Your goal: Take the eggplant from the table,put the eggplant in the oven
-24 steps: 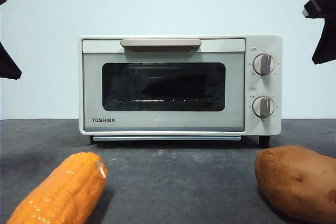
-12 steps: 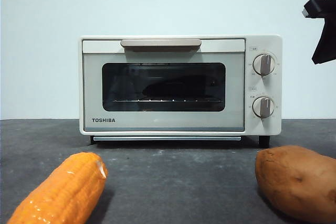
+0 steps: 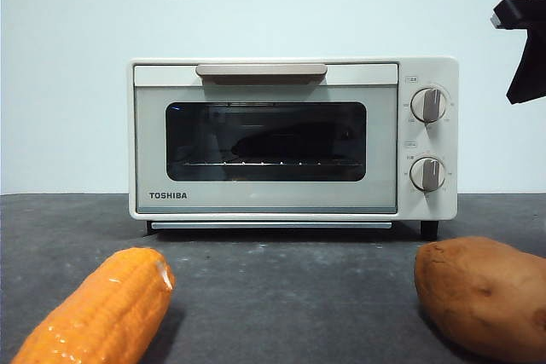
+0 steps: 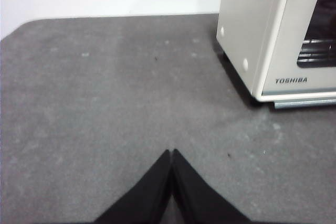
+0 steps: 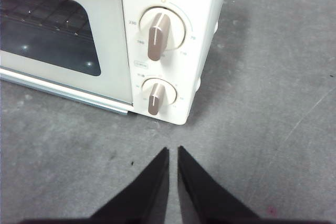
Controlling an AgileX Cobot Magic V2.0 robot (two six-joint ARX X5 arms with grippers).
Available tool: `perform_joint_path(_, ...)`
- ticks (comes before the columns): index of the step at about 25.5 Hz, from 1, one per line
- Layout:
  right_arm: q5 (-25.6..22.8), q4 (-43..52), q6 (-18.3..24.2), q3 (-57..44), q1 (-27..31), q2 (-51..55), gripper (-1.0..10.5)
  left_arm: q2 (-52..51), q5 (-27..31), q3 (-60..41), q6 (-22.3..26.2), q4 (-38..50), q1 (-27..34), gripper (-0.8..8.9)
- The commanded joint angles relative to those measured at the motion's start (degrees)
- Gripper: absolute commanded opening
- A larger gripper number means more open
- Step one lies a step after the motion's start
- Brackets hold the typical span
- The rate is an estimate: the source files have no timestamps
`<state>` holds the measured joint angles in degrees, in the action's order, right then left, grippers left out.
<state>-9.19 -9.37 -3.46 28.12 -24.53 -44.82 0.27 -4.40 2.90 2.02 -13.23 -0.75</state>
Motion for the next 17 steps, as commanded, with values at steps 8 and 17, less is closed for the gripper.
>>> perform_joint_path(8, -0.26, 0.59, -0.79, 0.37, -0.22, -0.33, 0.1, -0.09, 0.0, -1.38, 0.31, 1.81, 0.11, 0.06)
perform_joint_path(17, -1.4, 0.31, -0.76, 0.37, -0.39, 6.54, 0.1, -0.09, 0.0, -1.38, 0.31, 2.14, 0.11, 0.06)
